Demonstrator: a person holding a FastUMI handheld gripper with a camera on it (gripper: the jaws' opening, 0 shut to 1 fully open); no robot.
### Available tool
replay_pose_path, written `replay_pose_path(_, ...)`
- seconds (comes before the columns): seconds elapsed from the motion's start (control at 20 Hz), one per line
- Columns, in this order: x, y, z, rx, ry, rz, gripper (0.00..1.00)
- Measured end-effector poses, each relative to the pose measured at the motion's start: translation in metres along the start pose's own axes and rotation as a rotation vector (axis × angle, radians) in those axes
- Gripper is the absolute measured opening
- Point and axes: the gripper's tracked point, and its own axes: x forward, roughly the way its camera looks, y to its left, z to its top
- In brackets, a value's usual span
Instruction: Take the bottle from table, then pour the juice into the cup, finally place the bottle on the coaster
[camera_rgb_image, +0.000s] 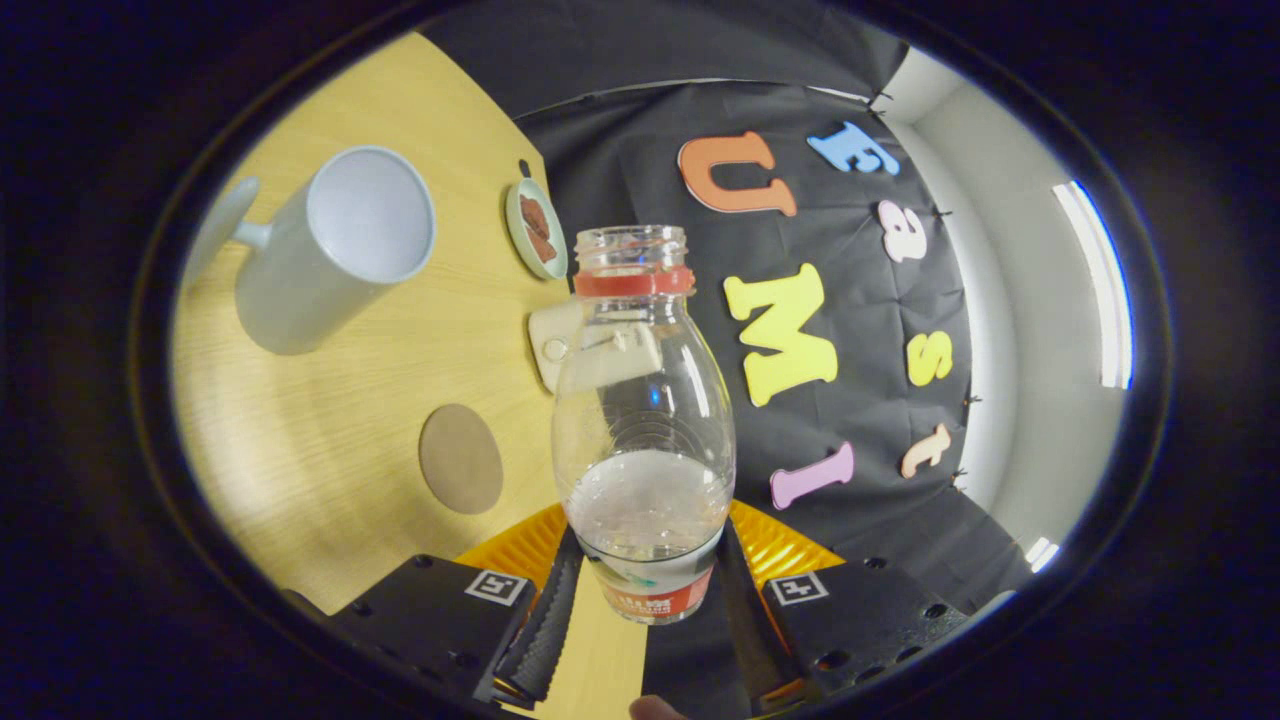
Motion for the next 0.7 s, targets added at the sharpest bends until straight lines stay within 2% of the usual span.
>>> replay_pose_path(0.7, 0.001, -0.006, 0.026, -0.276, -0.037, -0.048, 0.73)
